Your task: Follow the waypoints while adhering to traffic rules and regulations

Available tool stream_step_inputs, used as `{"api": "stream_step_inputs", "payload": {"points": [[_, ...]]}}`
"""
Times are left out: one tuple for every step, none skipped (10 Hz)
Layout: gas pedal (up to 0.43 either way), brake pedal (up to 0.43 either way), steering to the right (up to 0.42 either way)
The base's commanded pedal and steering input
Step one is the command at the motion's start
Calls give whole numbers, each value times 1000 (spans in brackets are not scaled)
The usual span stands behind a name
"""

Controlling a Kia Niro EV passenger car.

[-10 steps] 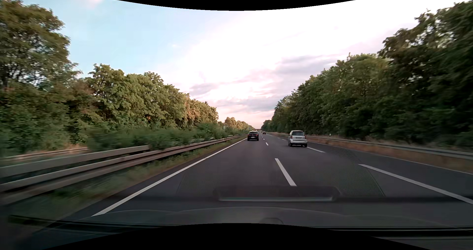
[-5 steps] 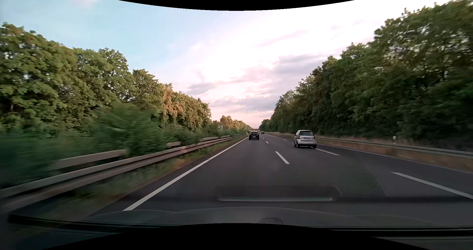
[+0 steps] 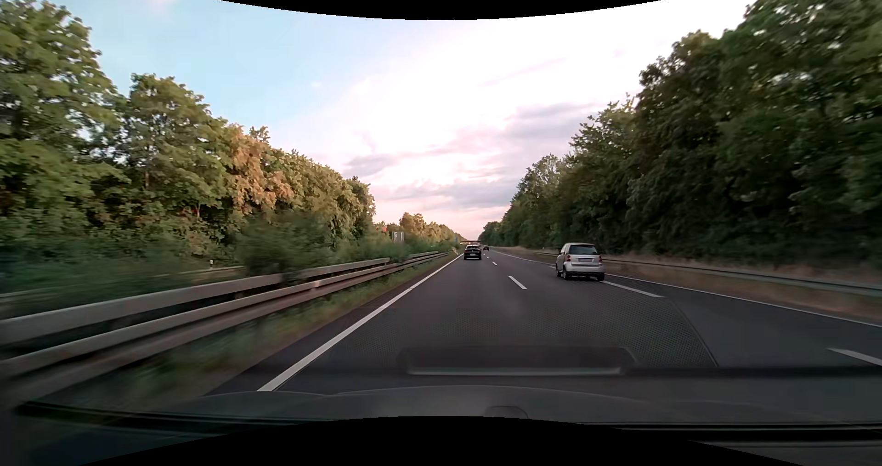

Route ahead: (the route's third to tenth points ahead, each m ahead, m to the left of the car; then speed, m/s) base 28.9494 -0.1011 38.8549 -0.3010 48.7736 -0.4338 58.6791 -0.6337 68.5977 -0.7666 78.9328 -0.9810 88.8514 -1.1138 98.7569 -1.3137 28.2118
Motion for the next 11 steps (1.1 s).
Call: {"api": "stream_step_inputs", "payload": {"points": [[280, 0, 3], [280, 0, 3], [280, 0, 1], [280, 0, 1], [280, 0, 0], [280, 0, 0], [287, 0, 0], [287, 0, -1], [287, 0, -1], [287, 0, -2], [287, 0, -3]]}}
